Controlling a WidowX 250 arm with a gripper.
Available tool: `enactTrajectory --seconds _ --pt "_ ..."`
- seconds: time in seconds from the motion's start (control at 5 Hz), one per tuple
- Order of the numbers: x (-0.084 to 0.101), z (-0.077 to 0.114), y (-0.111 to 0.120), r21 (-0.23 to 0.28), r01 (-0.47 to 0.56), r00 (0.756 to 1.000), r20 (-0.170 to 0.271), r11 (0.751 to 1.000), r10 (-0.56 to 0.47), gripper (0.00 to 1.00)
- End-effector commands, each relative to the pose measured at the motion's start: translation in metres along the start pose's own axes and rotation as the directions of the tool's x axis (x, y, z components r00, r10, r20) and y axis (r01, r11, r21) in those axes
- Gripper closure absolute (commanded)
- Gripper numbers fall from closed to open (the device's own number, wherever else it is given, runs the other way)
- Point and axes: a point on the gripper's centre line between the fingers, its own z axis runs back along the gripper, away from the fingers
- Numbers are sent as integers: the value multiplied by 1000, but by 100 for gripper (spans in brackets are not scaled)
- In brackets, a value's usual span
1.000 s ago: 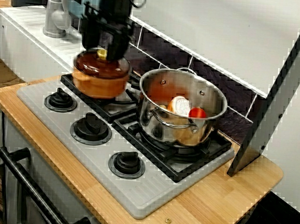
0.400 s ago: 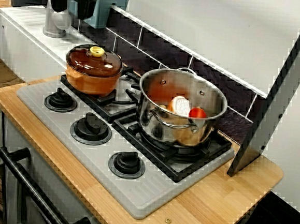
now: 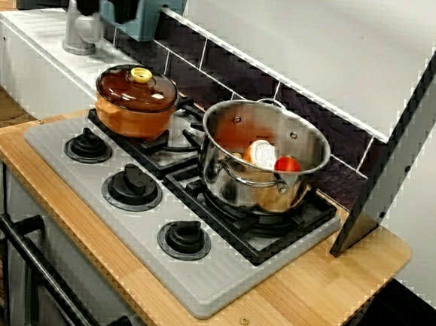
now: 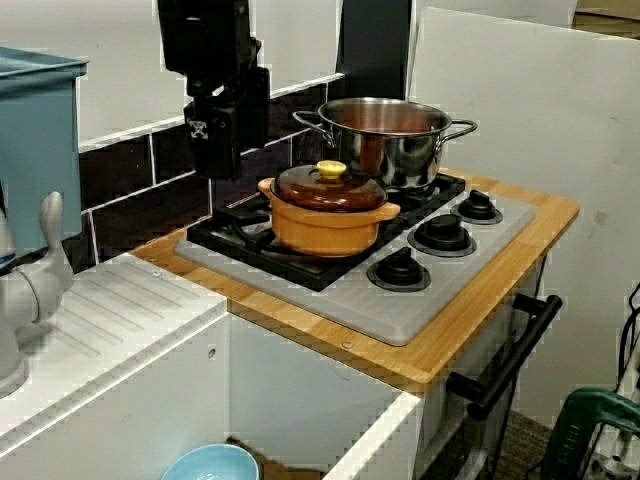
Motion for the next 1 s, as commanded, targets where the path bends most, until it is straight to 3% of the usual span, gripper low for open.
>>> enactTrajectory --seconds 0.0,0.2,0.8 --pt "-11 6 -35 -45 78 996 41 996 -76 0" --pt "-16 2 -53 -76 79 995 62 994 -74 0" --pt "-20 5 -97 -81 128 992 -4 989 -129 0"
